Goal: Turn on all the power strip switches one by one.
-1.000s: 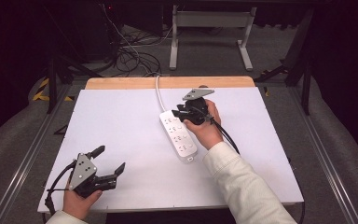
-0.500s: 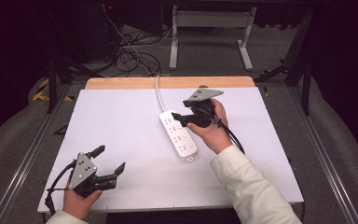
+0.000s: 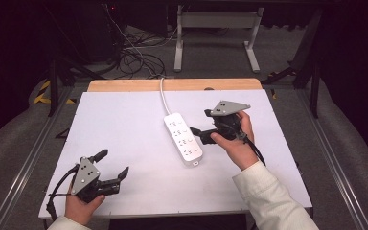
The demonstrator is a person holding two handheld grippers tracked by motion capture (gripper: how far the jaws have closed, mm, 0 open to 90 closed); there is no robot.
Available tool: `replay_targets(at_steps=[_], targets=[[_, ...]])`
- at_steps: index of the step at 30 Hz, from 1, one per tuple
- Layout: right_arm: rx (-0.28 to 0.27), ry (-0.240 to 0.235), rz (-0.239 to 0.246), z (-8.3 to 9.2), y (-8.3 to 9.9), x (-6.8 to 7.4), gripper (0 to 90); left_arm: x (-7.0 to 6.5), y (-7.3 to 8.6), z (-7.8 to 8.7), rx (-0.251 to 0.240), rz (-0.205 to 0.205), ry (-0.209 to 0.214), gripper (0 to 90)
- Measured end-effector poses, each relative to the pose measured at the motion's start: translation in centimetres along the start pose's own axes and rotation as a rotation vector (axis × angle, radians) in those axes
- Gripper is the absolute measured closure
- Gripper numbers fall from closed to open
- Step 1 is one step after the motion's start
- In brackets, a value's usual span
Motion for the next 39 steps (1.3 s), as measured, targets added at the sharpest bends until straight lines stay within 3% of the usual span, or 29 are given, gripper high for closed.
replay_targets(at_steps=[9, 22, 25, 31, 33, 35, 39], targets=[[-0.013, -0.024, -0.021, 2.7, 2.7, 0.1, 15.7, 0.0, 0.0, 0.0, 0.001, -0.014, -0.005, 14.4], [-0.045, -0.038, -0.078, 6.5, 8.2, -0.1, 12.3, -0.3, 0.0, -0.1, 0.003, -0.006, 0.001, 13.9], [-0.028, -0.039, -0.106, 7.2, 10.0, -0.2, 11.4, -0.3, 0.0, -0.1, 0.001, -0.001, 0.004, 15.2], [-0.020, -0.065, -0.211, 7.7, 12.9, -0.5, 11.5, -0.5, 0.0, -0.2, 0.020, 0.016, 0.043, 17.7], [-0.004, -0.060, -0.191, 7.8, 13.6, -0.4, 11.3, -0.4, 0.0, -0.2, 0.022, 0.018, 0.045, 17.5], [0.028, -0.055, -0.127, 7.9, 14.1, -0.1, 9.9, -0.4, 0.1, -0.1, 0.027, 0.030, 0.044, 16.5], [0.060, -0.065, -0.058, 7.8, 14.7, 0.2, 8.5, -0.3, 0.4, 0.0, 0.036, 0.009, 0.041, 14.0]])
Point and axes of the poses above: each handheld gripper's, and its own axes: z roughly backward along the jaws, y roughly out of its underside, x roughly to its left, the point moved 3 cm from there along -z, roughly forward along the jaws, and after that the axes turned 9 degrees about -x, right-handed, at the moved point
